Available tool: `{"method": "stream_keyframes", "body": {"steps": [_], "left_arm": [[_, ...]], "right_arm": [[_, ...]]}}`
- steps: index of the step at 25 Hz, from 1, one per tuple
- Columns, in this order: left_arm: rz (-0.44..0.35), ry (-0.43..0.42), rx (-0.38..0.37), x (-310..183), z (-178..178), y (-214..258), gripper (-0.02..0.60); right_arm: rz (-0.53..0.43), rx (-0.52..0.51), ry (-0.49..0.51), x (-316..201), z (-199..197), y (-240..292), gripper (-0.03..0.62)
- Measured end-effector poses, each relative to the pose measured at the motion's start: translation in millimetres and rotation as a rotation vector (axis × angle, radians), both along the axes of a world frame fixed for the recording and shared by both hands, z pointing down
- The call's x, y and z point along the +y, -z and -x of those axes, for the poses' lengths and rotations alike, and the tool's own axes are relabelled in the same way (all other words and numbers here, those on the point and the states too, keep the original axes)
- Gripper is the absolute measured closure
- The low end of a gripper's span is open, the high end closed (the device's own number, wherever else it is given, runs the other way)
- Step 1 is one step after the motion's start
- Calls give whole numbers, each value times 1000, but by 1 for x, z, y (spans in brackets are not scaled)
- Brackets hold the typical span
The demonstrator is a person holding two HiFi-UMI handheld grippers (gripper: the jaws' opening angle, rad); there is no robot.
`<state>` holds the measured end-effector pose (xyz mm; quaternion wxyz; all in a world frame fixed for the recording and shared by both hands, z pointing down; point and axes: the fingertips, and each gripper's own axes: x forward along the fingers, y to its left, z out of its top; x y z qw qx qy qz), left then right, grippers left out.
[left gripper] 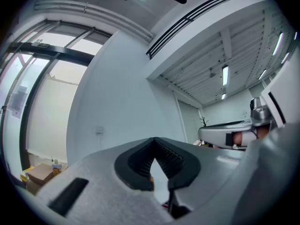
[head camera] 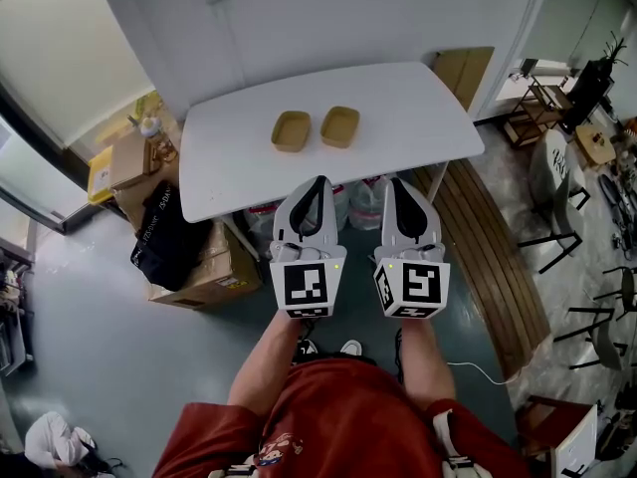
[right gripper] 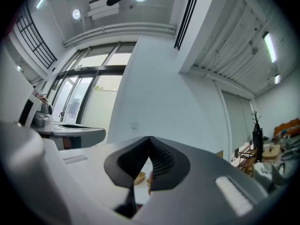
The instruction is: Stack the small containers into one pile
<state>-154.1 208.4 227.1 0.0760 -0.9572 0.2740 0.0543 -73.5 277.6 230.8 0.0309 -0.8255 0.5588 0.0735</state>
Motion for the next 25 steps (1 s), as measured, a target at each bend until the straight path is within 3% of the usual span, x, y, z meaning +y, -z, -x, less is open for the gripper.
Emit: {"method": "stream_keyframes", "body": {"steps": [17, 25], "left_arm": [[-3, 45, -16, 22, -37, -11, 580], [2, 47, -8, -7, -47, -16, 580]], "right_arm": [[-28, -38, 15, 27, -49, -13, 595], [-30, -17, 20, -3, -57, -15, 595]]}}
